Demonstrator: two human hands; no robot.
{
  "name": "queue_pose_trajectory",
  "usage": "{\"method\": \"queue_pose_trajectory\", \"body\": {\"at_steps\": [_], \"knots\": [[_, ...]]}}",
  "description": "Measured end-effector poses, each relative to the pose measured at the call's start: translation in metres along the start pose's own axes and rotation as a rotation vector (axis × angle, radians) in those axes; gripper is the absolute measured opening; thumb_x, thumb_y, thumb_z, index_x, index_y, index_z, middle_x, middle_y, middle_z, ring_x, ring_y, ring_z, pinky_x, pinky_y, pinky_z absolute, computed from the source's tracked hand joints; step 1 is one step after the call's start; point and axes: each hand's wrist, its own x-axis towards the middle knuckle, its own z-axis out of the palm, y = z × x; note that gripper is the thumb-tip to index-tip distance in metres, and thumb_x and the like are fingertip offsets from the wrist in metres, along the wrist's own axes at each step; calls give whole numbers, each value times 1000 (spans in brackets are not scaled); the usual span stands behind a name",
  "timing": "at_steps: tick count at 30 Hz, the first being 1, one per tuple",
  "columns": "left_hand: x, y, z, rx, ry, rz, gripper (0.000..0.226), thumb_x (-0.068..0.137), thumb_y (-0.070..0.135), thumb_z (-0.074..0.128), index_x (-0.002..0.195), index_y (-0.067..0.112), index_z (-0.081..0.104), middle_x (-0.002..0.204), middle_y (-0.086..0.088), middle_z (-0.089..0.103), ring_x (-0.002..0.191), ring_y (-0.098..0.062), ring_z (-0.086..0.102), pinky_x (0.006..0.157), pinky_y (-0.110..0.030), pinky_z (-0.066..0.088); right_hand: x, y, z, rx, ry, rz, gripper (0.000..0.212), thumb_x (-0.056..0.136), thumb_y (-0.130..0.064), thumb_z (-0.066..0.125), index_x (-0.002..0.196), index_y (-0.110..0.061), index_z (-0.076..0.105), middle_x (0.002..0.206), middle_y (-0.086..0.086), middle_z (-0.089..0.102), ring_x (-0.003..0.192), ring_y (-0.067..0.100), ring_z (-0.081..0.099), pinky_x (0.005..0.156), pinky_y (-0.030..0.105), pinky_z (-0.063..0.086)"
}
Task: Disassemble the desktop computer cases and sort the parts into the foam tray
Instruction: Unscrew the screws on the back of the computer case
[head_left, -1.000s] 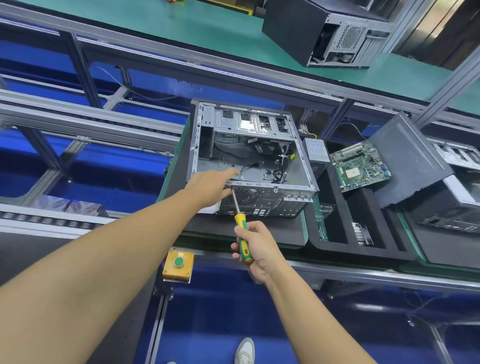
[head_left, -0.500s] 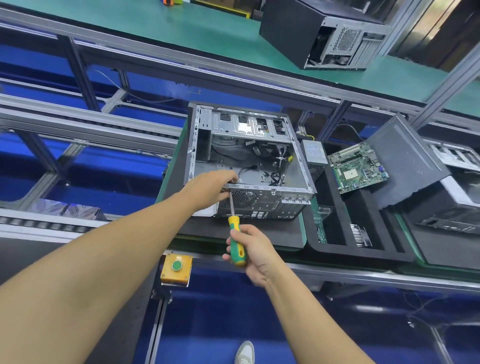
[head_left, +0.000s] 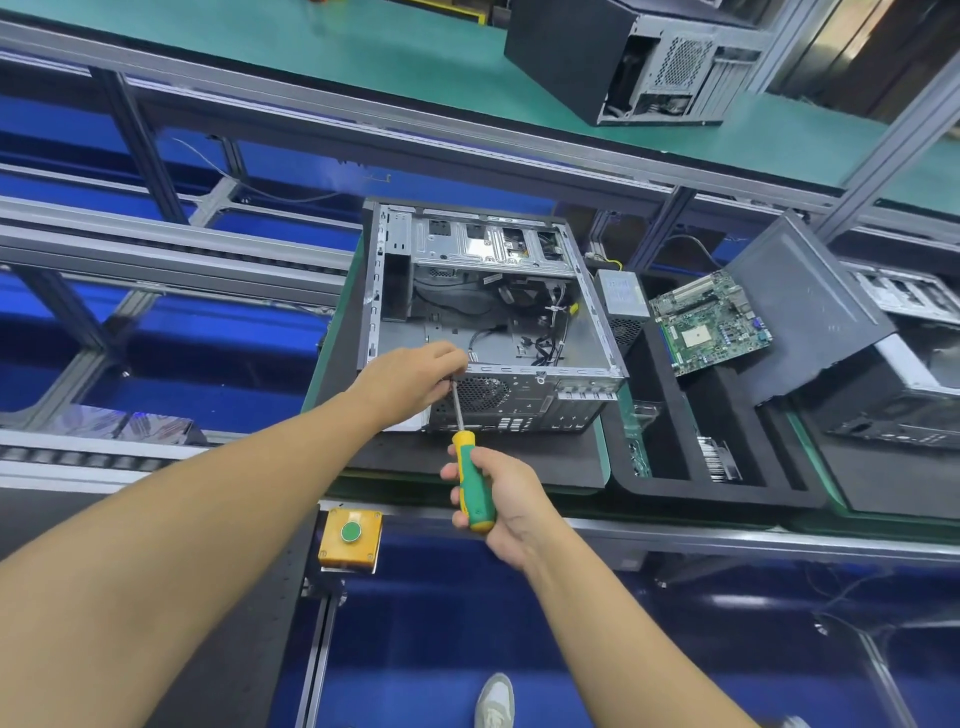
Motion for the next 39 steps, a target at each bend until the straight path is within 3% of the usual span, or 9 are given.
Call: {"method": "queue_pose_trajectory", "body": {"at_steps": [3, 7, 12, 18, 21, 27, 32, 39], "knots": [[-1, -2, 1, 50, -2, 47, 13, 97, 15, 55, 109, 20, 55, 126, 5, 55, 75, -31, 60, 55, -39, 49, 2, 4, -1, -36, 31, -66, 14, 100, -13, 58, 114, -11, 61, 75, 4, 68, 63, 17, 61, 47, 28, 47], [-1, -4, 2, 69, 1, 78, 13, 98, 16, 54, 109, 23, 53, 130, 5, 53, 73, -31, 60, 54, -40, 51, 2, 4, 3, 6, 60, -61, 25, 95, -8, 65, 119, -15, 59, 75, 7, 67, 69, 23, 69, 50, 29, 49], [-1, -9, 3, 60, -2, 118, 10, 96, 14, 59, 105, 20, 59, 131, 1, 56, 72, -31, 61, 52, -34, 45, 2, 1, 8, 62, 59, 3, 25, 97, -26, 60, 115, -8, 62, 80, 10, 62, 58, 20, 60, 48, 29, 47], [1, -6, 0, 98, -13, 132, 9, 95, 7, 59, 101, 13, 56, 125, -5, 57, 69, -33, 59, 54, -39, 48, 1, 3, 0, -2, 33, -2, 20, 98, -17, 54, 116, -12, 58, 83, 10, 61, 57, 19, 53, 47, 28, 43], [2, -1, -1, 166, -11, 144, 7, 95, 3, 58, 97, 8, 53, 117, -11, 58, 60, -32, 47, 54, -43, 46, 0, 9, -4, -4, 22, 6, 18, 98, -15, 53, 115, -11, 57, 76, 8, 61, 53, 19, 52, 46, 26, 40], [2, 12, -14, 250, 120, 261, 24, 79, 3, 81, 79, 4, 57, 83, -13, 62, 45, -25, 22, 39, -27, 28, 0, 11, -7, -7, 10, -15, 21, 99, -14, 52, 119, -10, 56, 77, 8, 60, 53, 18, 50, 45, 26, 39], [2, 11, -7, 318, 140, 225, 22, 83, 14, 81, 82, 4, 61, 73, -9, 59, 46, -26, 47, 40, -32, 34, 0, 13, -10, -9, -1, -28, 19, 99, -14, 52, 118, -11, 56, 77, 8, 60, 54, 18, 50, 45, 26, 40], [1, 14, -7, 253, 206, 176, 22, 80, 13, 84, 85, 0, 66, 67, -8, 61, 44, -28, 52, 40, -33, 41, 1, 15, -17, 22, -24, -85, 18, 98, -10, 50, 116, -11, 55, 77, 7, 60, 55, 18, 50, 46, 27, 39]]}}
